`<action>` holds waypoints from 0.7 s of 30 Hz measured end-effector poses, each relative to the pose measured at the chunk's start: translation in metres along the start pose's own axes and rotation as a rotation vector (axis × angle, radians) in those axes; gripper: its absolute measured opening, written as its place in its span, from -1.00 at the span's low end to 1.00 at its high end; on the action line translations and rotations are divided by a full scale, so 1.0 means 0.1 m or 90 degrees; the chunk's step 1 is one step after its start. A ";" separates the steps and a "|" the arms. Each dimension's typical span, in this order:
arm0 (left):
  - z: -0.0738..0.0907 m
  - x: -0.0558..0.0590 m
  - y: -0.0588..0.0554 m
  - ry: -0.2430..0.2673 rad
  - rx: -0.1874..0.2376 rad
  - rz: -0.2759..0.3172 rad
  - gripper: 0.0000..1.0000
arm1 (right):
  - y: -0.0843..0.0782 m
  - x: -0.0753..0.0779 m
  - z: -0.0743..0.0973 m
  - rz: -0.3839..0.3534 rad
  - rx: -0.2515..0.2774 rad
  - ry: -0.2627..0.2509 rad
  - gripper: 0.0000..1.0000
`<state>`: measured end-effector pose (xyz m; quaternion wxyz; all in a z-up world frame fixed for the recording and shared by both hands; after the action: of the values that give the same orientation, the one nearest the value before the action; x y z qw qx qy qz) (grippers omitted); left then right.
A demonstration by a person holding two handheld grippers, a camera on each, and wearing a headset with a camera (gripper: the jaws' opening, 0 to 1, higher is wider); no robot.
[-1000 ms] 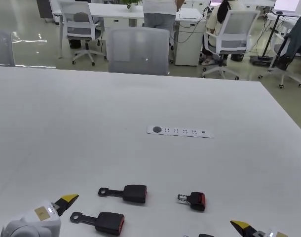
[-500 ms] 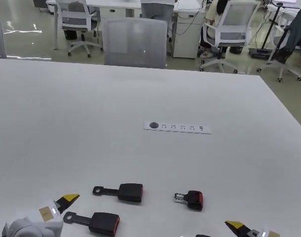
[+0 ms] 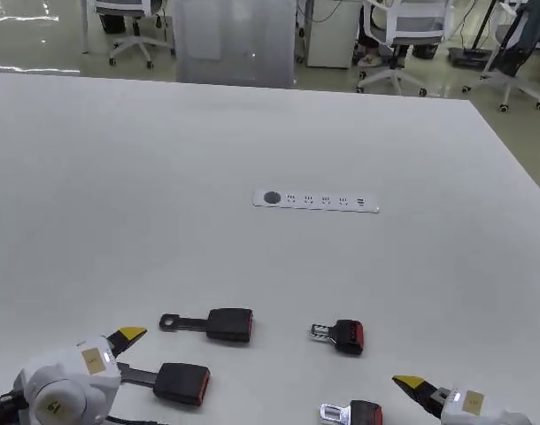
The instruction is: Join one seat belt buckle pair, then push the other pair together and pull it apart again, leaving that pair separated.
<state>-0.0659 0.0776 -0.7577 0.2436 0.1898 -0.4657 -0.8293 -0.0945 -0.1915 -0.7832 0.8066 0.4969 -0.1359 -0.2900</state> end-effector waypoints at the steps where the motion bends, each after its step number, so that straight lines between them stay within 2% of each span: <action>1: -0.03 0.00 -0.01 -0.008 -0.005 -0.010 0.93 | -0.01 0.01 -0.01 0.001 -0.001 0.001 0.63; 9: -0.18 -0.02 -0.13 -0.057 -0.042 -0.065 0.76 | -0.12 0.04 -0.07 0.009 -0.028 0.025 0.57; 12: -0.25 -0.02 -0.18 -0.079 -0.054 -0.070 0.71 | -0.17 0.04 -0.08 0.015 -0.043 0.036 0.55; 14: -0.28 -0.02 -0.24 -0.100 -0.075 -0.091 0.69 | -0.19 0.04 -0.08 0.018 -0.049 0.044 0.53; 17: -0.35 -0.02 -0.30 -0.115 -0.085 -0.086 0.66 | -0.24 0.06 -0.09 0.027 -0.064 0.062 0.51; 18: -0.35 -0.01 -0.37 -0.140 -0.112 -0.115 0.64 | -0.24 0.06 -0.09 0.026 -0.065 0.064 0.51; 19: -0.37 0.00 -0.40 -0.150 -0.123 -0.121 0.63 | -0.24 0.06 -0.09 0.026 -0.065 0.072 0.50; 21: -0.42 0.00 -0.40 -0.153 -0.117 -0.111 0.60 | -0.27 0.06 -0.10 0.033 -0.077 0.082 0.48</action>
<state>-0.0519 0.0668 -0.8132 0.1297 0.1057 -0.3957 -0.9030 -0.0934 -0.1972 -0.8119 0.8493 0.4615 -0.0790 -0.2439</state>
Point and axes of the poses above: the centre of the closed fingertips' face, and the gripper's own axes: z roughly backward along the fingers, x roughly to its right, y roughly out of its top, the point moved 1 cm from there along z, roughly backward along the fingers, and after that the axes turned 10 degrees about x, right-handed, at the moved point
